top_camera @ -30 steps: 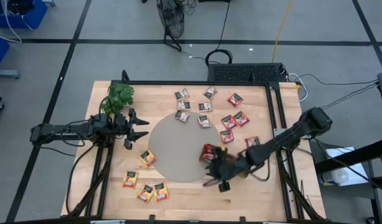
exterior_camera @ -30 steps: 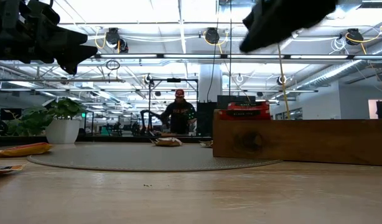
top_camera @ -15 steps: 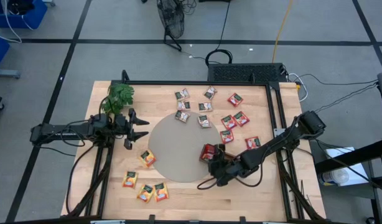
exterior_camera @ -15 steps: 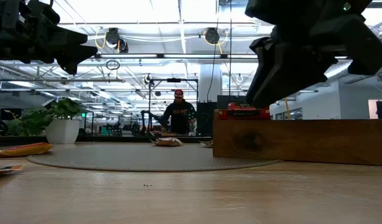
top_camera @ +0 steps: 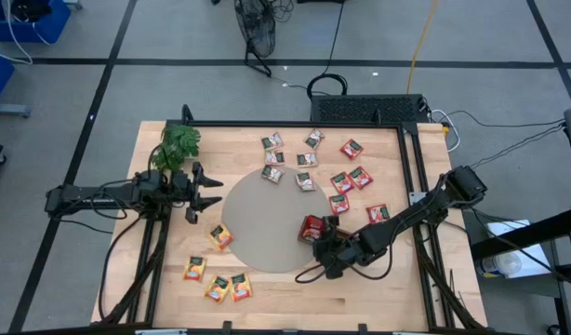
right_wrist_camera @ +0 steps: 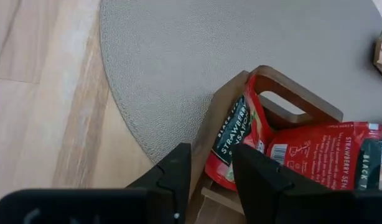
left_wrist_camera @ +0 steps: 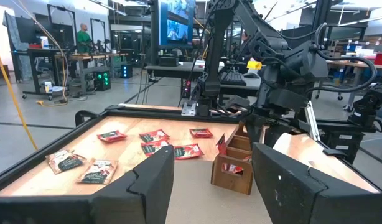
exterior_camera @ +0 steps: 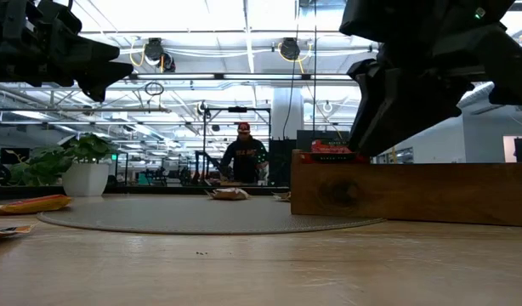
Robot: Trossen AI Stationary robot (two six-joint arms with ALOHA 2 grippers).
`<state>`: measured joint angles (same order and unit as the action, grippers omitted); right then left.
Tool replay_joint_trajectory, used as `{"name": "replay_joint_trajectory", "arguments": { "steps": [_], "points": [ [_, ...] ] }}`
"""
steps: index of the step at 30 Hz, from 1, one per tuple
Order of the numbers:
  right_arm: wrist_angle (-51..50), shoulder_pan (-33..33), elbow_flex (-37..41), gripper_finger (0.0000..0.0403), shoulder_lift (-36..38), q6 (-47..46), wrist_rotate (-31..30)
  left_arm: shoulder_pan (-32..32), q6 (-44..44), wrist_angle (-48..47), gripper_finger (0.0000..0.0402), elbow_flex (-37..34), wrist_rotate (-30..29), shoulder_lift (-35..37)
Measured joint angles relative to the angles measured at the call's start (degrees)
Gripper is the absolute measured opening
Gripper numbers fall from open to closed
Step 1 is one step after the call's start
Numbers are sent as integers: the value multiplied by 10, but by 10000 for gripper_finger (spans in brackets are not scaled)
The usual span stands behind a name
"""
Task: Pick & Place Tea
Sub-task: Put the red tea bag into the left section of the wooden organizer
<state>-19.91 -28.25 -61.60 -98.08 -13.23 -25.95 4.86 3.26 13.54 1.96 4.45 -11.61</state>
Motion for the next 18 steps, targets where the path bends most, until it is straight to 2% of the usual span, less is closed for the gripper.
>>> {"name": "replay_joint_trajectory", "arguments": {
  "steps": [10, 18],
  "points": [
    [-18, 1, 0, 89, 0, -15, 3, 0, 0, 0, 214, 0, 0, 0],
    [-19, 2, 0, 33, 0, -15, 5, 0, 0, 0, 214, 0, 0, 0]
  ]
}}
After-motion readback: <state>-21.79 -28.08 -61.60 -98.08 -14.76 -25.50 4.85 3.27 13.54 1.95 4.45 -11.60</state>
